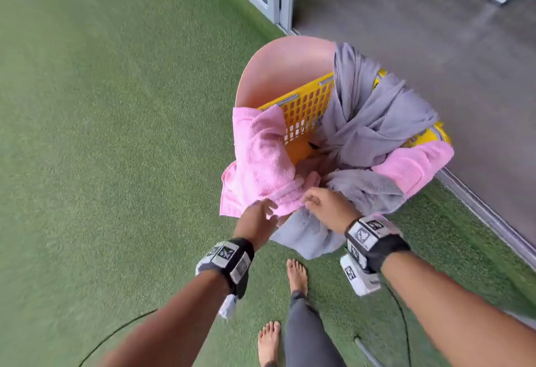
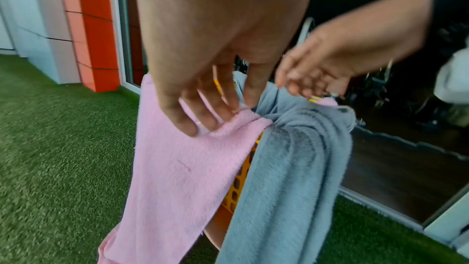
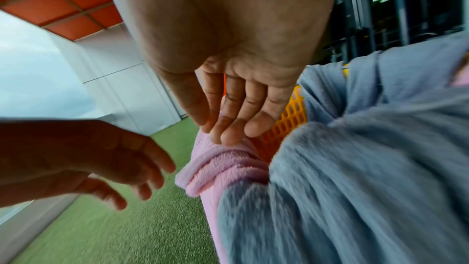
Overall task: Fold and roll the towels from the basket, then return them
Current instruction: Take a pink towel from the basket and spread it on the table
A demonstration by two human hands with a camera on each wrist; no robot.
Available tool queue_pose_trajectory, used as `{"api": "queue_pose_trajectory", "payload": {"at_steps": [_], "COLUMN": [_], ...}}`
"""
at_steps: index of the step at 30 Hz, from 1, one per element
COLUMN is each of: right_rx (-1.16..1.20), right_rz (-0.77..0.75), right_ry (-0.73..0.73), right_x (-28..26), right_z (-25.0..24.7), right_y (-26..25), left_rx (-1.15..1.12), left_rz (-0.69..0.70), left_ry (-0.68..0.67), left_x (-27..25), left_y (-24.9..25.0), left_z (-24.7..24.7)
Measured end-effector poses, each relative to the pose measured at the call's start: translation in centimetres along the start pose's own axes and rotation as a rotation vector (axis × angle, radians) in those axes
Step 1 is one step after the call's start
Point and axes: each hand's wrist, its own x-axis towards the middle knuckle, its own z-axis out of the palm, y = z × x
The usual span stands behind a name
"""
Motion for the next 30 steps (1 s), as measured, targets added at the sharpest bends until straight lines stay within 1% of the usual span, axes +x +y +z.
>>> {"api": "queue_pose_trajectory", "payload": {"at_steps": [2,4,5,8,10,12,13,15,16,17,20,21,23,25,27,28,30], "right_rx": [-0.095,-0.183,-0.239,-0.442,-0.454,-0.43,-0.367,-0.068,0.055,0.132,0.192,0.227,0.264,0.27,0.234,0.212,0.247], "right_rz": [-0.043,-0.092,-0.129,-0.199,-0.242,-0.309,-0.345,-0.301,-0.255,-0.226,-0.213,-0.212,-0.197,-0.165,-0.147,-0.132,-0.134], "right_ry": [-0.006,-0.038,-0.063,-0.191,-0.22,-0.177,-0.126,-0.072,-0.066,-0.044,0.072,0.094,0.13,0.153,0.152,0.133,0.078], "right_x": [3.8,6.5,7.5,8.8,9.2,9.1,9.0,8.6,8.6,8.5,8.1,8.1,8.0,7.8,7.5,7.4,7.2], "right_z": [-0.4,-0.8,-0.6,0.4,0.9,1.2,1.1,-0.1,-0.8,-1.8,-5.1,-6.2,-8.1,-9.6,-10.4,-10.5,-10.7], "right_y": [-0.3,-1.1,-1.2,-1.0,-1.0,-0.9,-0.9,-0.5,-0.1,0.4,2.6,3.3,4.9,5.9,6.4,6.2,5.1], "left_rx": [0.125,0.212,0.239,0.275,0.197,0.099,0.067,0.019,0.009,0.017,0.172,0.233,0.278,0.229,0.134,0.083,0.044], "left_rz": [-0.023,-0.115,-0.15,-0.169,-0.134,-0.032,0.036,0.159,0.201,0.24,0.276,0.278,0.278,0.263,0.304,0.334,0.391], "left_ry": [0.131,0.172,0.167,0.213,0.272,0.349,0.392,0.433,0.416,0.372,0.155,0.133,0.168,0.221,0.264,0.265,0.204], "left_x": [2.7,4.2,4.6,5.1,5.5,5.5,5.5,5.7,6.1,6.5,8.3,9.0,10.2,11.4,12.2,12.4,12.8], "left_y": [0.3,0.5,0.2,-0.6,-0.6,0.3,1.1,2.6,3.1,3.6,4.1,4.2,4.2,4.5,6.0,7.0,10.1], "left_z": [0.3,0.3,0.5,0.9,0.5,0.1,-0.2,-0.8,-1.1,-1.5,-2.8,-3.1,-3.9,-4.7,-5.3,-5.7,-6.3]}}
